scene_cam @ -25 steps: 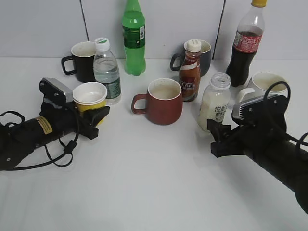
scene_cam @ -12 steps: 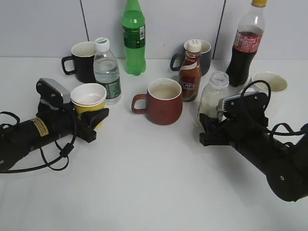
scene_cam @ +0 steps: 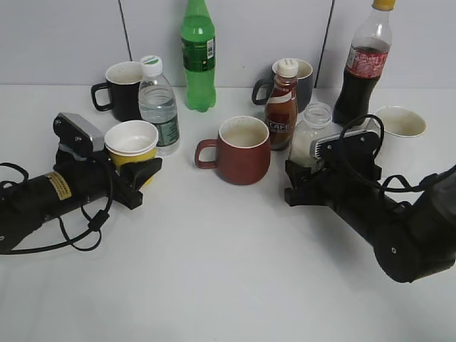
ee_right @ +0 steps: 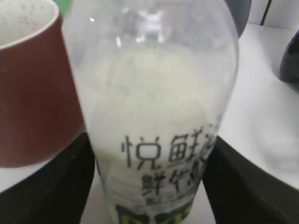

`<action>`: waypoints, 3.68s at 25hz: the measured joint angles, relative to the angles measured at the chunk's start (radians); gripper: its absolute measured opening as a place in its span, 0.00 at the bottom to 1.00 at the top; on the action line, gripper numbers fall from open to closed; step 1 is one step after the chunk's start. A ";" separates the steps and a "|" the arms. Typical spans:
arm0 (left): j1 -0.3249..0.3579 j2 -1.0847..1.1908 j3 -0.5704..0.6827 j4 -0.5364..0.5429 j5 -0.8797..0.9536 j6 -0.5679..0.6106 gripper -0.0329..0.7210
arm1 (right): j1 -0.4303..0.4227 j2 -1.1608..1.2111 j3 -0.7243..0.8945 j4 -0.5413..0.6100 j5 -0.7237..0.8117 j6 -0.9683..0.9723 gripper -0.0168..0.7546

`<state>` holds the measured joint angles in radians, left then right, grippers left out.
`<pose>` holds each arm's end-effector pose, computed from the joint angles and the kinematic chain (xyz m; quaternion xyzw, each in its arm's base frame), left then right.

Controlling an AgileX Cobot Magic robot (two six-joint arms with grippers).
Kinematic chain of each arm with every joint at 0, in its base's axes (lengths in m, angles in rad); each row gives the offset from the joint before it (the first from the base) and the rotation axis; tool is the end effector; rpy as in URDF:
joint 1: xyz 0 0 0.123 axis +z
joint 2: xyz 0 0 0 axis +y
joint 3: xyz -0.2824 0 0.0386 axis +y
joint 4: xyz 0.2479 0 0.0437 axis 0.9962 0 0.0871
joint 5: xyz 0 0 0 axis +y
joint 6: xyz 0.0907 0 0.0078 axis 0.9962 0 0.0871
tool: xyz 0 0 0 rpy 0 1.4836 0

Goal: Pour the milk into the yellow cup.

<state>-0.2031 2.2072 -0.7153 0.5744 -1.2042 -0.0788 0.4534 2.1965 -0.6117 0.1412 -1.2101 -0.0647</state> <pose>0.3215 -0.1133 0.0630 0.2916 0.7259 -0.2244 0.5811 0.2959 0.1309 0.0548 -0.1472 0.7877 0.0780 0.5931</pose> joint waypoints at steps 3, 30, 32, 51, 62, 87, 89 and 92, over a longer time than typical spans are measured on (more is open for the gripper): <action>0.000 0.000 0.000 0.001 0.000 0.000 0.55 | 0.000 0.011 -0.016 0.000 0.000 0.000 0.69; 0.000 0.000 0.000 0.004 0.000 0.000 0.55 | -0.001 -0.059 0.105 0.059 -0.006 -0.081 0.65; 0.000 0.000 0.000 0.004 0.000 0.000 0.55 | -0.001 -0.062 0.127 0.061 -0.015 -0.034 0.65; 0.000 0.000 0.000 0.006 0.000 0.000 0.55 | -0.001 -0.062 0.131 0.061 -0.015 0.000 0.74; 0.000 0.000 0.000 0.010 0.000 0.000 0.55 | -0.014 -0.060 0.083 0.061 -0.010 -0.051 0.80; -0.025 -0.068 0.000 0.044 0.000 -0.056 0.55 | -0.021 -0.223 0.056 -0.008 0.103 -0.113 0.61; -0.049 -0.080 0.000 0.044 0.000 -0.064 0.55 | -0.011 -0.289 0.043 -0.042 0.163 -0.128 0.61; -0.084 -0.094 0.000 0.044 0.001 -0.067 0.55 | -0.002 -0.368 -0.014 -0.120 0.313 -0.138 0.61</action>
<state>-0.2869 2.1131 -0.7153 0.6182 -1.2029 -0.1458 0.4512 1.8287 -0.6255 0.0208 -0.8976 -0.2025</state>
